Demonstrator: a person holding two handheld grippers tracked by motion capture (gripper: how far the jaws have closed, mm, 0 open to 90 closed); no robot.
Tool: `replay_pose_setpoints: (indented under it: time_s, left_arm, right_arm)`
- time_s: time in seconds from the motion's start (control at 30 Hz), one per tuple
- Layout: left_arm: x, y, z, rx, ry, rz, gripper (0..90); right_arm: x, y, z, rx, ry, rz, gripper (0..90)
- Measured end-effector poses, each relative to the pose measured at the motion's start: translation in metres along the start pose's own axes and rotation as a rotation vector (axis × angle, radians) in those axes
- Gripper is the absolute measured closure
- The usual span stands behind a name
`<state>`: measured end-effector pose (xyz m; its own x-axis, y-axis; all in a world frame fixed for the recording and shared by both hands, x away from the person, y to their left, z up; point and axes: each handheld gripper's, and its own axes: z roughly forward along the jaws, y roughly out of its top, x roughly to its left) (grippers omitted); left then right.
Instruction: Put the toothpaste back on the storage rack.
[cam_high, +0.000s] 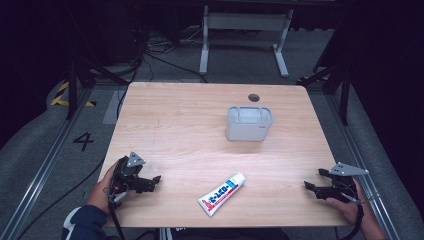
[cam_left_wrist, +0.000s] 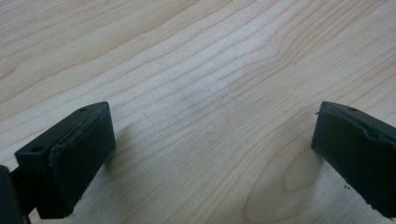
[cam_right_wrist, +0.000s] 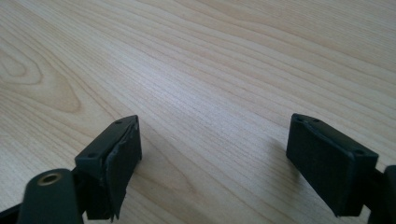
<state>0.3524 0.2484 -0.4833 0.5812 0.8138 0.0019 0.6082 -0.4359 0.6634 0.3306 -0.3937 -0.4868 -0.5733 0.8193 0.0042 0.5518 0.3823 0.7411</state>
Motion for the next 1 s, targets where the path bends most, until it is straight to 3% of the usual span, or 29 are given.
replay_pose_setpoints:
  time_s: [0.03,0.3,0.4,0.6,0.8,0.87,0.9,1.0]
  left_arm:
    - [0.000,0.001,0.001,0.005,-0.019,-0.001,0.0]
    - [0.002,0.001,0.001,0.007,-0.032,0.012,0.1]
    - [0.005,0.001,0.001,0.004,-0.032,0.039,0.1]
    - [0.004,0.000,0.000,0.001,-0.025,0.034,0.4]
    - [0.008,-0.001,-0.001,0.004,-0.045,0.063,0.4]
    - [0.008,-0.001,-0.001,0.001,-0.047,0.061,0.4]
    - [0.007,-0.001,-0.001,0.004,-0.048,0.055,0.4]
    - [0.008,-0.001,-0.002,0.006,-0.045,0.058,0.4]
  right_arm:
    - [0.000,0.000,0.000,-0.001,0.000,0.001,18.2]
    - [0.000,0.001,0.001,0.001,0.004,-0.002,18.2]
    - [-0.001,0.001,0.001,0.000,0.008,-0.006,18.3]
    - [-0.001,0.003,0.001,0.016,0.024,-0.034,17.8]
    - [-0.001,0.012,0.003,0.067,0.024,-0.064,17.1]
    - [-0.001,0.015,0.003,0.084,0.065,-0.080,30.1]
    - [0.000,0.016,0.002,0.085,0.101,-0.091,29.7]
    - [0.005,0.024,0.004,0.091,0.107,-0.108,25.5]
